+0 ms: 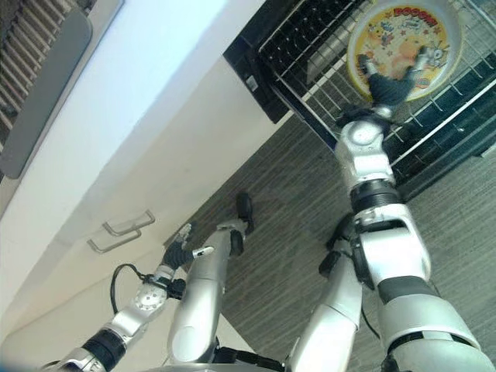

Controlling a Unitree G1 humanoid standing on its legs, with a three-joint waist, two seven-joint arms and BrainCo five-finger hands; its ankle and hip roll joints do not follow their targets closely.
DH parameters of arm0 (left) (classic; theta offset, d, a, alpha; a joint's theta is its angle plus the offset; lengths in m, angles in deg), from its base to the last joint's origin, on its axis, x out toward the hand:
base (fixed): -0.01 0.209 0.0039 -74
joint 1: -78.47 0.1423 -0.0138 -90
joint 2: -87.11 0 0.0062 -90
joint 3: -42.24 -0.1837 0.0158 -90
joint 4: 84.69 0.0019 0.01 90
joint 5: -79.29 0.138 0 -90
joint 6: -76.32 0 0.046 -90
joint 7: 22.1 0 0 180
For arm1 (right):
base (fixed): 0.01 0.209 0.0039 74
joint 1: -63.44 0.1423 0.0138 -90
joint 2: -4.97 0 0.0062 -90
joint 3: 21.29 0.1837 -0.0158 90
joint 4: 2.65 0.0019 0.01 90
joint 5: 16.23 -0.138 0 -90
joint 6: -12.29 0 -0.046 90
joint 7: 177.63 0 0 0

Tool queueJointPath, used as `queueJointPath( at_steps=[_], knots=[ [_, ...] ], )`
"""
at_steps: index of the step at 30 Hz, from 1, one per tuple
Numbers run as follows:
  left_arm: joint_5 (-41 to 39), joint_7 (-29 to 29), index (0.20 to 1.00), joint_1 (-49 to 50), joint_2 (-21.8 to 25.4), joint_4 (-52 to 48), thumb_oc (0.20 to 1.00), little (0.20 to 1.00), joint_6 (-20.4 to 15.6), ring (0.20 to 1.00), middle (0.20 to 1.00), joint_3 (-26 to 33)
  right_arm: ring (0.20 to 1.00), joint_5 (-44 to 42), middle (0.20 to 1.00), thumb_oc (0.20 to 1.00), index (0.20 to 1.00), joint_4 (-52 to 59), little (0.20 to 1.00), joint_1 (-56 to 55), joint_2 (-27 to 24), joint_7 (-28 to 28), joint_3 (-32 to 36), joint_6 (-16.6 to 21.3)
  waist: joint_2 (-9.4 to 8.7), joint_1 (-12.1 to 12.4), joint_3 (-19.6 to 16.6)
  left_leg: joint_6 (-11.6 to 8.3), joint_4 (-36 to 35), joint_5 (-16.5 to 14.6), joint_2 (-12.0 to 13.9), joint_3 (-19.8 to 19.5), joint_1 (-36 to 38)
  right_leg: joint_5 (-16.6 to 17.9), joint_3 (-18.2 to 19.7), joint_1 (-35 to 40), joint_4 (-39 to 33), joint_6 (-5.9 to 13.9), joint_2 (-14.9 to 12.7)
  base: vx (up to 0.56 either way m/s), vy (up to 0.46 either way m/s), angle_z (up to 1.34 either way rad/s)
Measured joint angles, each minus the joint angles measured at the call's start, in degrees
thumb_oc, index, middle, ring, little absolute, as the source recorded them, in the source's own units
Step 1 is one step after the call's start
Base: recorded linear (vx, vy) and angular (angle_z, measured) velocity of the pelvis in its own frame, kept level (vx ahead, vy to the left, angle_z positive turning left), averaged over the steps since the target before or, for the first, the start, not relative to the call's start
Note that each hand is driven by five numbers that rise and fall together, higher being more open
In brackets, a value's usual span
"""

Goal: Place the dishes in the dishwasher.

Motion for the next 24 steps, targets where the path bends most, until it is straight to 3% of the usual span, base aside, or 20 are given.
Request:
queueJointPath(
  at_steps=[2,5,14,15,21,24],
  knots=[
    [-0.04,-0.09,1.0,0.0,-0.13,0.83,1.0,1.0,-0.02,1.0,1.0,0.32,1.0,0.99,1.0,1.0,1.0,3.12,1.0,-1.64,0.08,0.2,-2.27,1.87,0.08,-0.53,-0.06,0.16,-0.08,-0.31,0.09,0.69,1.91,-0.23,0.2,1.52,0.06,-0.3,-0.06,0.0,0.03,-0.13],
    [-0.35,-0.1,1.0,0.2,-0.24,2.36,1.0,1.0,0.89,1.0,1.0,1.7,1.0,4.14,1.0,1.0,1.0,6.47,1.0,-1.82,-1.45,-0.26,-2.09,1.57,0.09,-0.96,-0.06,0.1,-0.03,-0.27,0.22,0.7,3.44,-0.75,0.17,2.98,0.27,-0.85,0.0,0.0,0.0,0.0],
    [-2.13,1.19,1.0,2.82,-1.37,7.84,1.0,1.0,2.41,1.0,1.0,4.41,1.0,6.98,1.0,1.0,1.0,7.5,1.0,-6.84,-0.49,1.33,-2.35,1.41,-0.39,-2.68,-1.22,-0.28,-2.25,-1.0,0.57,1.11,12.01,-0.49,-0.17,11.71,-3.03,0.24,0.59,0.0,-0.014,-0.03],
    [-2.05,1.3,1.0,3.04,-1.45,8.63,1.0,1.0,2.4,1.0,1.0,4.92,1.0,6.95,1.0,1.0,1.0,7.67,1.0,-7.27,-0.24,1.98,-2.8,1.4,-0.72,-2.94,-1.58,-0.25,-2.3,-0.94,0.75,1.09,12.88,-0.45,-0.26,12.8,-3.26,0.31,0.82,0.0,-0.074,-0.08],
    [-2.23,5.28,1.0,4.16,-3.13,16.48,1.0,1.0,2.57,1.0,1.0,11.01,1.0,6.08,1.0,1.0,1.0,17.43,1.0,-17.05,2.46,9.88,-10.04,3.6,-6.55,-4.33,-4.27,-1.84,-6.46,-0.41,1.56,1.26,24.01,0.32,-2.11,24.48,-7.95,1.34,2.66,0.0,-0.058,-0.03],
    [-5.2,13.08,1.0,4.26,-5.82,20.53,1.0,1.0,3.81,1.0,1.0,14.93,1.0,3.95,1.0,1.0,1.0,19.49,1.0,-23.3,2.79,14.24,-9.96,4.13,-7.44,-4.79,-4.76,-3.12,-11.2,0.34,2.05,1.6,32.05,1.59,-3.42,33.56,-14.35,0.63,4.25,0.05,-0.096,-0.06]
  ],
)
